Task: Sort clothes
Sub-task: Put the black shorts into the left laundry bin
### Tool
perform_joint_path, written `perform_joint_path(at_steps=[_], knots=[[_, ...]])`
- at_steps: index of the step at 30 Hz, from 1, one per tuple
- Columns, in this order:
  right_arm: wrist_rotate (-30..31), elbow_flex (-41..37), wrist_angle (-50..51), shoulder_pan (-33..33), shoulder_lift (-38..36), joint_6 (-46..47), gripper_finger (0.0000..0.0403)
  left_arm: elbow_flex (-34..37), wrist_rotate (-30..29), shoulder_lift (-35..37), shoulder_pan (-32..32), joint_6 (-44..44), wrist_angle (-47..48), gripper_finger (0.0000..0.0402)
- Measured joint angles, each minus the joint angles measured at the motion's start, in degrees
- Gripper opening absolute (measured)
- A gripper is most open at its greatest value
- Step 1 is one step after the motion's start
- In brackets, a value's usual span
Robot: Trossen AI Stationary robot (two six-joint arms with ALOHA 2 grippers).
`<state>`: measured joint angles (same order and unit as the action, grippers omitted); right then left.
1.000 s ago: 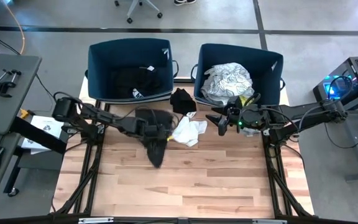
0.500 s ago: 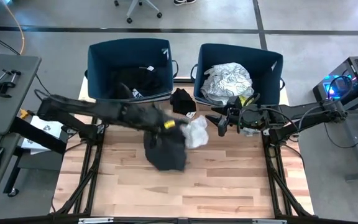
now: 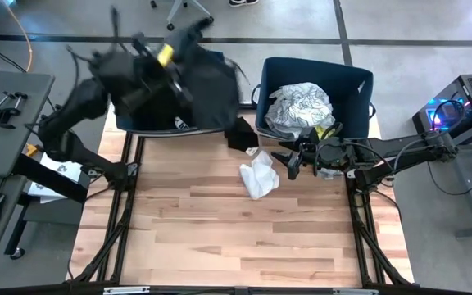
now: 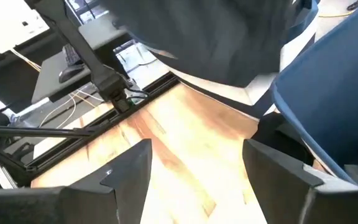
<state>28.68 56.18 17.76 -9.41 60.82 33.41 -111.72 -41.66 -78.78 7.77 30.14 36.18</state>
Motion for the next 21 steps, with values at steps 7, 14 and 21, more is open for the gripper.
perform_joint_path(at_steps=[7, 14, 21], knots=[[1.3, 0.0, 0.0, 0.0, 0.0, 1.1, 0.0239, -3.5, 13.1, 0.1, 13.3, -9.2, 16.1, 0.0006], [2.4, 0.0, 0.0, 0.0, 0.0, 1.3, 0.0239, 3.1, 14.3, -3.3, 28.0, -16.5, 37.8, 0.0005], [2.4, 0.0, 0.0, 0.0, 0.0, 1.3, 0.0239, 26.3, 6.9, -3.7, 39.7, -18.6, 25.9, 0.0007]])
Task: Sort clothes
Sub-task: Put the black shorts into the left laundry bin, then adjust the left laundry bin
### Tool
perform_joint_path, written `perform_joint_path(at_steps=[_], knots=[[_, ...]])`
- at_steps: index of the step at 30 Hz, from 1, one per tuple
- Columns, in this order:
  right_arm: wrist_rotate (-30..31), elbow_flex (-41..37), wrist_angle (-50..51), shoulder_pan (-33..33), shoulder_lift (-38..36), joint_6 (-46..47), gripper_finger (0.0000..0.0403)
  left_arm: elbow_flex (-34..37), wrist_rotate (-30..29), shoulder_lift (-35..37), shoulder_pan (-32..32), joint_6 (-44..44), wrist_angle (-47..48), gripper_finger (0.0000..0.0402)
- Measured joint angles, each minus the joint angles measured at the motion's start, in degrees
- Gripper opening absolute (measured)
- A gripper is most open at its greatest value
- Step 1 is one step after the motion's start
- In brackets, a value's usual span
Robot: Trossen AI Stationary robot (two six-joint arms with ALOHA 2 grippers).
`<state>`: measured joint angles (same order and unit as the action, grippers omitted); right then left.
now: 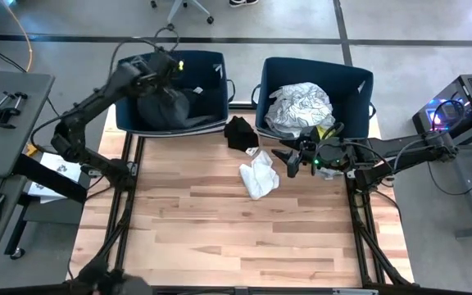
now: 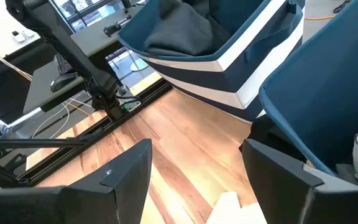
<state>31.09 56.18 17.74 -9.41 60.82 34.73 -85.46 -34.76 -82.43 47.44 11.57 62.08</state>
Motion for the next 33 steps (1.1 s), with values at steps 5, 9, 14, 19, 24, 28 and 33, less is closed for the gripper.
perform_joint_path(at_steps=[5, 9, 14, 19, 24, 28, 33], knots=[[-0.9, 0.0, 0.0, 0.0, 0.0, 1.4, 0.0239, 11.3, -1.4, 0.2, 3.4, -1.8, -8.1, 0.001], [-1.1, 0.0, 0.0, 0.0, 0.0, 1.4, 0.0239, 15.9, 14.1, 0.2, 3.4, -3.5, -10.2, 0.0036], [-1.1, 0.0, 0.0, 0.0, 0.0, 1.4, 0.0239, 15.3, 16.3, 0.2, 3.3, -6.2, -7.8, 0.0123], [-1.1, 0.0, 0.0, 0.0, 0.0, 1.3, 0.0239, 5.3, 19.5, 1.2, 2.2, -6.0, -0.9, 0.0207], [0.1, 0.0, 0.0, 0.0, 0.0, 1.0, 0.0239, -8.2, 21.6, 1.5, -2.0, -2.7, 8.5, 0.0232], [0.4, 0.0, 0.0, 0.0, 0.0, 0.8, 0.0239, -13.5, 27.2, 2.5, -9.4, 5.5, 15.4, 0.0224], [0.4, 0.0, 0.0, 0.0, 0.0, 0.0, 0.0239, -9.4, 34.3, 3.5, -20.1, 10.5, 19.0, 0.021]])
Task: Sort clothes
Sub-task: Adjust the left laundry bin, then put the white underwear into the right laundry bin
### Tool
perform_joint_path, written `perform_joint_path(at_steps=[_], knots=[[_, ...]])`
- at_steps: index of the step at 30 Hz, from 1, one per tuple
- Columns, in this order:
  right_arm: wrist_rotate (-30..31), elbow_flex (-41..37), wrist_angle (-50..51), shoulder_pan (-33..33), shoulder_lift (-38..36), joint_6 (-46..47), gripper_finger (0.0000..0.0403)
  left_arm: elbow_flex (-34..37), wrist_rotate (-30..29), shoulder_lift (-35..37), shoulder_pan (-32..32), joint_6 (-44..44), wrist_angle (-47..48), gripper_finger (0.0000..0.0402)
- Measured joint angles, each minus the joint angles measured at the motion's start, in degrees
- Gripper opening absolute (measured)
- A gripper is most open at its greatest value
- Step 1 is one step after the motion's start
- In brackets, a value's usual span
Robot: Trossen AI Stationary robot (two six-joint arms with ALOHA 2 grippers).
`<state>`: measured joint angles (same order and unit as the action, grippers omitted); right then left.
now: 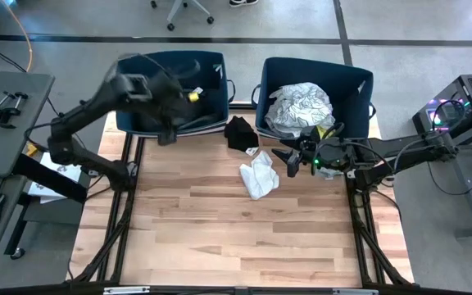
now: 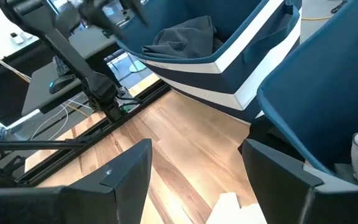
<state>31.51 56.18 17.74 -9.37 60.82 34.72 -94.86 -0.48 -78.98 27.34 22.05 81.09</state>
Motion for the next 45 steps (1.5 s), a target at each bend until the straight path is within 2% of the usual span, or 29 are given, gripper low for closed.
perform_joint_path(at_steps=[3, 7, 11, 13, 17, 22, 25, 31, 36, 40, 45], knots=[[0.0, 0.0, 0.0, 0.0, 0.0, -0.2, 0.0239, 6.3, -4.9, 0.0, -3.6, -4.0, -4.6, 0.0208], [0.0, 0.0, 0.0, 0.0, 0.0, -0.2, 0.0239, 15.3, -7.0, -0.1, -5.0, -10.3, -12.7, 0.0207], [-0.1, 0.0, 0.0, 0.0, 0.0, -0.1, 0.0239, 20.3, -12.5, -0.5, -5.8, -14.1, -12.9, 0.0181], [-0.3, 0.0, 0.0, 0.0, 0.0, 0.0, 0.0239, 20.8, -13.1, -0.5, -6.5, -15.3, -11.5, 0.014], [-0.3, 0.0, 0.0, 0.0, 0.0, 0.0, 0.0239, 19.4, -11.5, -0.5, -9.2, -18.8, -7.4, 0.0025], [-0.3, 0.0, 0.0, 0.0, 0.0, -0.1, 0.0239, 16.1, -8.7, -0.4, -13.3, -28.4, -2.5, 0.0014], [-0.4, 0.0, 0.0, 0.0, 0.0, 0.0, 0.0239, 15.7, -8.8, -0.2, -14.4, -31.0, -1.8, 0.0004], [-0.5, 0.0, 0.0, 0.0, 0.0, -0.1, 0.0239, 16.9, -10.6, -0.5, -14.0, -25.1, -2.7, 0.0022], [-0.5, 0.0, 0.0, 0.0, 0.0, -0.2, 0.0239, 15.4, -8.4, 0.6, -12.4, -27.0, 0.6, 0.0081], [-1.3, 0.0, 0.0, 0.0, 0.0, -2.2, 0.0239, 7.9, -5.4, 0.6, -11.8, -30.4, 4.9, 0.0138], [-13.1, 0.0, 1.6, 0.0, 0.8, -13.6, 0.0239, -3.9, -1.0, 0.7, -14.0, -31.9, 3.7, 0.0172]])
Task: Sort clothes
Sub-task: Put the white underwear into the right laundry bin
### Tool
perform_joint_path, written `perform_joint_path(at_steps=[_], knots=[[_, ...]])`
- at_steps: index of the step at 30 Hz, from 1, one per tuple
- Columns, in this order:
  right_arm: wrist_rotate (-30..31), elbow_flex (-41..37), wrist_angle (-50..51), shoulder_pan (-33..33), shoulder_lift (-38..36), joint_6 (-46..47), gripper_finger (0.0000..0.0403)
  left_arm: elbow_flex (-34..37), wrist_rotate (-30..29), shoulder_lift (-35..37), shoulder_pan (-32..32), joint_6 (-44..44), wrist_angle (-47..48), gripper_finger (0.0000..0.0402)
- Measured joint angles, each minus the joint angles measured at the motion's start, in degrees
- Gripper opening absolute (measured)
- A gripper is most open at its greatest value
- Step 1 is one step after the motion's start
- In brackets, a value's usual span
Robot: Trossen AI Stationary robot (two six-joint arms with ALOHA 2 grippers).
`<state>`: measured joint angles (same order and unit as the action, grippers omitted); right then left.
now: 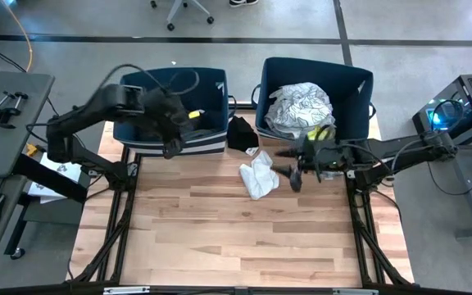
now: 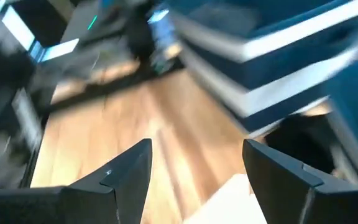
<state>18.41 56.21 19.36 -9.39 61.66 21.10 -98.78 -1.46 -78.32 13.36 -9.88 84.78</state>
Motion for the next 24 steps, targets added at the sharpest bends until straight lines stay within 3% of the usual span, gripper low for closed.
perform_joint_path(at_steps=[7, 17, 24], knots=[[-9.1, 0.0, 6.1, 0.0, 10.4, -6.1, 0.0239, -7.1, -5.1, 0.1, -8.2, -0.2, -14.4, 0.0155], [-2.5, 0.0, 5.7, 2.2, 32.7, 10.3, 0.0232, -7.0, -11.8, -0.5, -16.6, -5.0, -16.6, 0.0132], [-11.3, 0.4, 2.6, 3.4, 43.1, 18.3, 0.015, -7.0, -15.1, 0.9, -19.1, -5.7, -16.1, 0.0131]])
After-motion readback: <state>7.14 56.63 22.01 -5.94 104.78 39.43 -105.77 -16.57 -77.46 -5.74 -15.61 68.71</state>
